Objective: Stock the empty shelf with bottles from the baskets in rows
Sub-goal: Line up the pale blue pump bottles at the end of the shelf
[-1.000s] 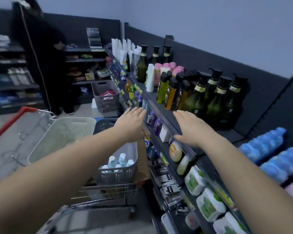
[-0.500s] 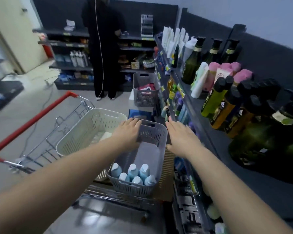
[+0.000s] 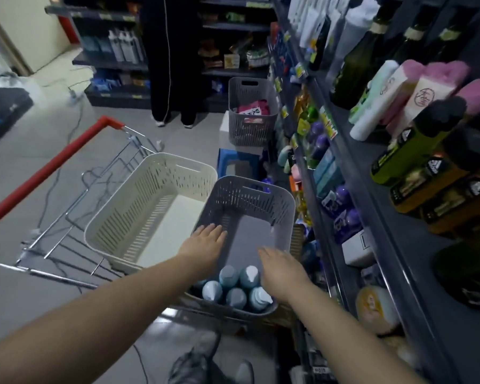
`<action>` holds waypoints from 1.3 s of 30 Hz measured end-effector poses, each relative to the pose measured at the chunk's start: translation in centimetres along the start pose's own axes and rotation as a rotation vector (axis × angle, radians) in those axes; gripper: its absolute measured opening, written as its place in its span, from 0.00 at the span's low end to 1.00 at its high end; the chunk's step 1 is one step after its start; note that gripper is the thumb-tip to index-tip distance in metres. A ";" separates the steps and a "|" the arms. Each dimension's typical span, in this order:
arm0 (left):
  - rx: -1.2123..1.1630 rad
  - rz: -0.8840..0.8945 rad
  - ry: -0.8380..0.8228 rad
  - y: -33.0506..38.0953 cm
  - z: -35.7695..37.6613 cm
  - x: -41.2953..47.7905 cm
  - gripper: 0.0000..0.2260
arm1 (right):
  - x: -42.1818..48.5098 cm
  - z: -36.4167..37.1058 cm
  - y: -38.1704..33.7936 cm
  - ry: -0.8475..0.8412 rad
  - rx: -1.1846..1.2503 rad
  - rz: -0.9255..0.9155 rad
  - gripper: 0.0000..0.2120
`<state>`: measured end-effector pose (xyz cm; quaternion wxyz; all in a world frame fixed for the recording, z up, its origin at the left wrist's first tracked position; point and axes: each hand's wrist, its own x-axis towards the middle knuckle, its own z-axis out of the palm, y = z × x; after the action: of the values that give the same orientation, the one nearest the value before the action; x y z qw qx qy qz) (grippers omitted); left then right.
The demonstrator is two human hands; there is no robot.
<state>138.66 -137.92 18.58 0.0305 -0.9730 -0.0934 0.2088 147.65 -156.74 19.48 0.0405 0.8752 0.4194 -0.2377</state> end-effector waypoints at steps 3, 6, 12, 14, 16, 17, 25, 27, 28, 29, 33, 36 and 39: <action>0.017 0.083 -0.014 0.0 2.4 1.7 0.31 | 1.3 2.6 -0.1 -0.024 0.040 0.073 0.17; 0.041 0.188 -0.052 0.5 4.4 2.8 0.25 | 1.9 5.3 -1.1 -0.046 0.064 0.151 0.18; 0.098 0.317 -0.095 1.7 5.7 4.9 0.16 | 3.6 6.5 -3.4 -0.063 0.157 0.337 0.20; 0.094 0.312 -0.112 1.5 6.2 5.7 0.16 | 4.5 6.5 -3.9 -0.032 0.170 0.387 0.18; 0.087 0.319 -0.082 1.4 6.6 6.4 0.14 | 5.2 6.6 -4.1 -0.009 0.175 0.429 0.19; 0.077 0.343 -0.094 1.4 6.4 6.6 0.13 | 5.5 6.8 -4.1 -0.007 0.179 0.454 0.19; 0.031 0.420 -0.032 0.0 7.7 7.9 0.14 | 6.6 8.4 -4.6 -0.009 0.214 0.535 0.15; 0.023 0.439 -0.024 -0.5 7.6 8.2 0.15 | 6.6 8.4 -5.0 0.004 0.208 0.528 0.16; 0.019 0.446 -0.026 -0.7 7.5 8.3 0.15 | 6.5 8.3 -5.1 0.018 0.208 0.526 0.16; 0.006 0.445 -0.017 -0.9 7.3 8.4 0.15 | 6.4 8.0 -5.1 0.038 0.216 0.524 0.16; -0.034 0.456 0.059 -1.3 6.4 8.9 0.15 | 5.8 6.4 -4.5 0.140 0.302 0.502 0.15; -0.073 0.487 0.092 -1.4 4.9 9.3 0.16 | 5.2 4.9 -4.0 0.237 0.362 0.502 0.16; -0.101 0.530 0.127 -1.5 2.5 9.8 0.15 | 4.5 3.1 -3.6 0.314 0.464 0.507 0.15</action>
<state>146.18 -134.46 12.55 -0.0678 -0.9749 0.1560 0.1433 146.15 -151.99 15.22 -0.1660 0.9629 0.1256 -0.1719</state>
